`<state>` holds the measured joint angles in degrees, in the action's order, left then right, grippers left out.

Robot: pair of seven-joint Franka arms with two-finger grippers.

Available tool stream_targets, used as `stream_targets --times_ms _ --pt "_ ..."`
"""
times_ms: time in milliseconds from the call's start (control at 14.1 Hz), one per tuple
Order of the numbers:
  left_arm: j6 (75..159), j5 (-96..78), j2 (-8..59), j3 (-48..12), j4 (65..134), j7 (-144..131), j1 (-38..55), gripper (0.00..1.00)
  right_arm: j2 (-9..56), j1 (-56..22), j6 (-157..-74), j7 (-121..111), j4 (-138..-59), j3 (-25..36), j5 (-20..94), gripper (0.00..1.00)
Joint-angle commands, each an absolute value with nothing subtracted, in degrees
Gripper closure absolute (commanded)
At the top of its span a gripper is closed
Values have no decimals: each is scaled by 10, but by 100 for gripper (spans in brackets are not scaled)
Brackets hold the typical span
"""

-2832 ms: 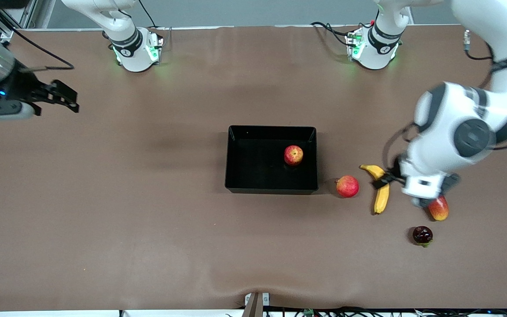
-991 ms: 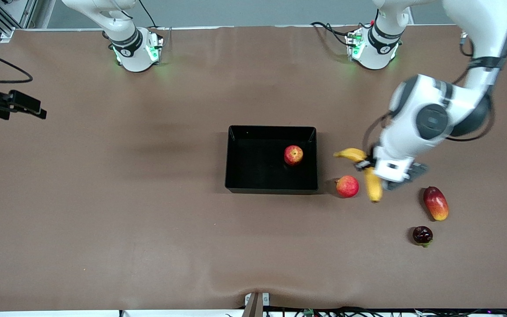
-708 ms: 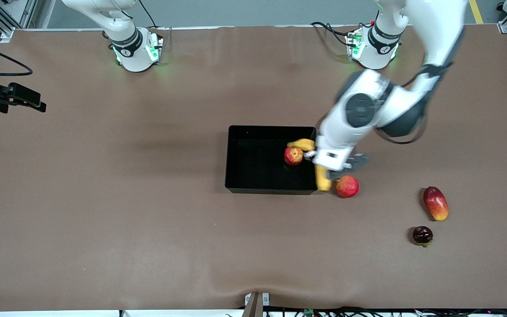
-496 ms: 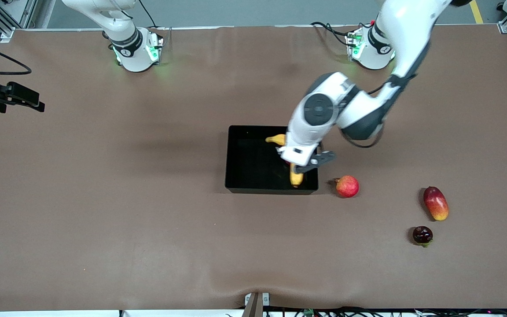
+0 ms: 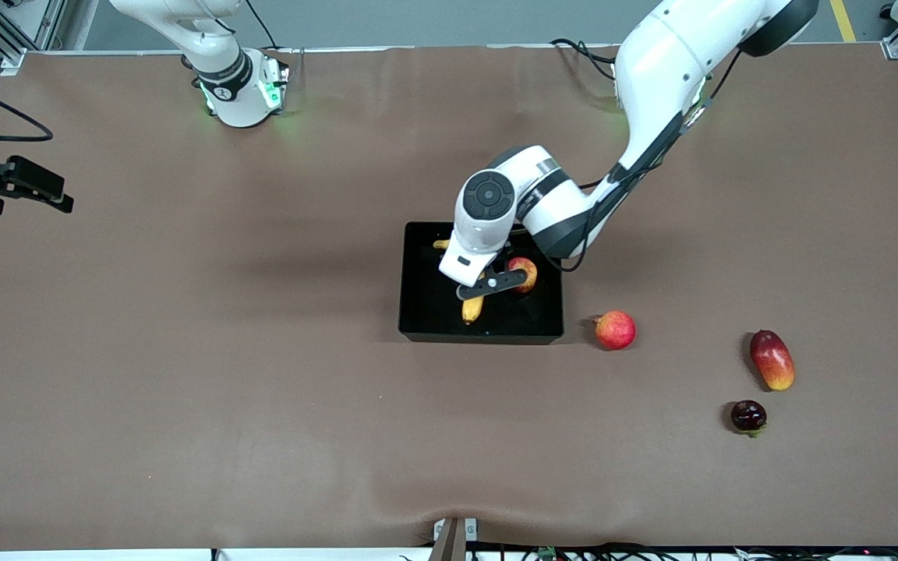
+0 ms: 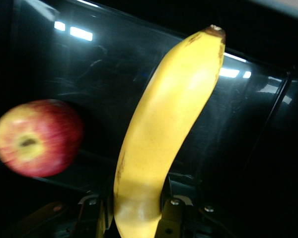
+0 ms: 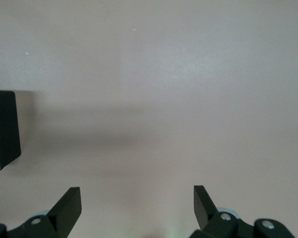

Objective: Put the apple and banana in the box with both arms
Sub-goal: 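Lower the banana into the tray and open the left gripper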

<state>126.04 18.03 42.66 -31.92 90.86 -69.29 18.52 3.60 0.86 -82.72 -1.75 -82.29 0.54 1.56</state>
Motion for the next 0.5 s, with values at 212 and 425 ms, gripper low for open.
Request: stream_targets --times_ms 212,425 --pt "1350 242 497 -307 889 -700 200 93 44 21 -833 -19 -820 1 6 0" --pt "1354 252 489 -274 878 -694 214 0 44 39 -834 -18 -817 2 8 0"
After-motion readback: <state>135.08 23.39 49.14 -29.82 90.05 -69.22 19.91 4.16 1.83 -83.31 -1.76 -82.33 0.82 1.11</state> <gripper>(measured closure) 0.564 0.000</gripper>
